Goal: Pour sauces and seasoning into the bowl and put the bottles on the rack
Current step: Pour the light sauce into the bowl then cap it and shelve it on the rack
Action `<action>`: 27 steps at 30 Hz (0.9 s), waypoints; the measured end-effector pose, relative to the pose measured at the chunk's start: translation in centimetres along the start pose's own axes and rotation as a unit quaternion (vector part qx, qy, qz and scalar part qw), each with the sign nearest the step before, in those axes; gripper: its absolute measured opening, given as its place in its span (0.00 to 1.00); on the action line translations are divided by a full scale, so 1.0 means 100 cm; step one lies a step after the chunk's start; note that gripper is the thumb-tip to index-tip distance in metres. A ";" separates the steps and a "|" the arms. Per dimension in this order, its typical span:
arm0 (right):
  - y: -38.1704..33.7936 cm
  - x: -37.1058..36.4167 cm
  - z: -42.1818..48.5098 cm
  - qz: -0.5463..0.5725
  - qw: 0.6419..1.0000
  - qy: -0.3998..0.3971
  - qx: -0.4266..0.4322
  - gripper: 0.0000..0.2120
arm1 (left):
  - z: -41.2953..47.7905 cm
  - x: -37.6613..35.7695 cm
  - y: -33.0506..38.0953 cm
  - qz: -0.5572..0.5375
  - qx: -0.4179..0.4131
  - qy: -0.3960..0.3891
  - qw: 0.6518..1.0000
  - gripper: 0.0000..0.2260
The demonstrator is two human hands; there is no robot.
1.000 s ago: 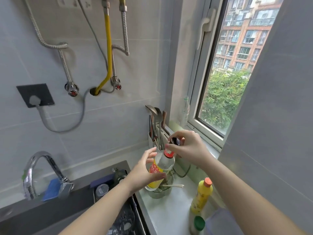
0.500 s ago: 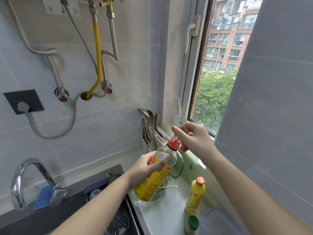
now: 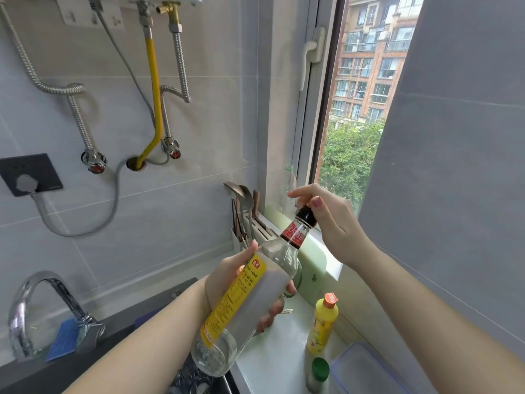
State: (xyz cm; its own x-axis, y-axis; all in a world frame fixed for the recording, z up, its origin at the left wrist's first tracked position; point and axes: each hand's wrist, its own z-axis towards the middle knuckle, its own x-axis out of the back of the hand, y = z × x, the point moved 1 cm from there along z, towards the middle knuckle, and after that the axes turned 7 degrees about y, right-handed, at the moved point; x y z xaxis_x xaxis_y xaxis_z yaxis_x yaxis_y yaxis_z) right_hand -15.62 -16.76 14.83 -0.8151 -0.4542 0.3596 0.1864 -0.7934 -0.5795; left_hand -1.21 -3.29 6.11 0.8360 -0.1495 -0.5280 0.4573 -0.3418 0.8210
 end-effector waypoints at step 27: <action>0.024 0.006 -0.024 -0.212 0.952 -0.040 -0.215 0.25 | 0.008 -0.034 -0.018 0.650 -0.254 0.551 0.457 0.33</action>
State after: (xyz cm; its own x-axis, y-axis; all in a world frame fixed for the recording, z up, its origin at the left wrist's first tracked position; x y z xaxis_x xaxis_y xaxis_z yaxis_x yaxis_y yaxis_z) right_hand -16.93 -18.00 11.90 -0.7193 -0.1735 0.6727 -0.4065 -0.6802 -0.6100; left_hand -5.16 -2.89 6.23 0.0179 0.7348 0.6781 -0.8660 -0.3276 0.3779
